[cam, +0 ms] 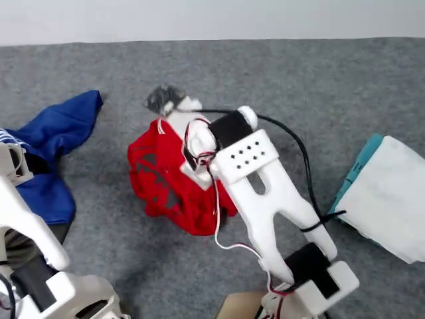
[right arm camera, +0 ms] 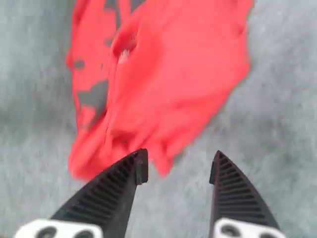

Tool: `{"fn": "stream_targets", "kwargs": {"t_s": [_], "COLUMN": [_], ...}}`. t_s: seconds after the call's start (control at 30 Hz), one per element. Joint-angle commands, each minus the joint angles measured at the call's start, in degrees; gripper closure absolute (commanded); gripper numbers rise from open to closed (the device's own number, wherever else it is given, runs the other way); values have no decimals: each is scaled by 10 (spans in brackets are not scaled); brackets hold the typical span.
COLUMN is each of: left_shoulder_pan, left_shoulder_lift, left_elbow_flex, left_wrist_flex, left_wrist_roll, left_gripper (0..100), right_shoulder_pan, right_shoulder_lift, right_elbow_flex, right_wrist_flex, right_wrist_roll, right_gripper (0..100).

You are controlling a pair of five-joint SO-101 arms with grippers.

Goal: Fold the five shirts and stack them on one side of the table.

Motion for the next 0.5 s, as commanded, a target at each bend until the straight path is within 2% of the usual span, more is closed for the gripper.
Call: {"fn": "stream_targets", "kwargs": {"t_s": [0.0,0.2,0.47], "left_shoulder_pan": [5,5,5], "left_shoulder_lift": [-6,-4,-4], "left_elbow_flex": [-17,-17,-16], "left_wrist_flex": [5,2,1], "left_wrist_roll": [6,6,6], "left_gripper": [691,691,691], "right_shoulder_pan": [-33,-97,-105], "right_shoulder_lift": [47,175,324], "right_elbow_flex": [-68,-162,-287], "right_wrist_flex": [-30,-34,-28], "right_wrist_roll": [-28,-56,-55], "right_gripper": [781,780,780]}}
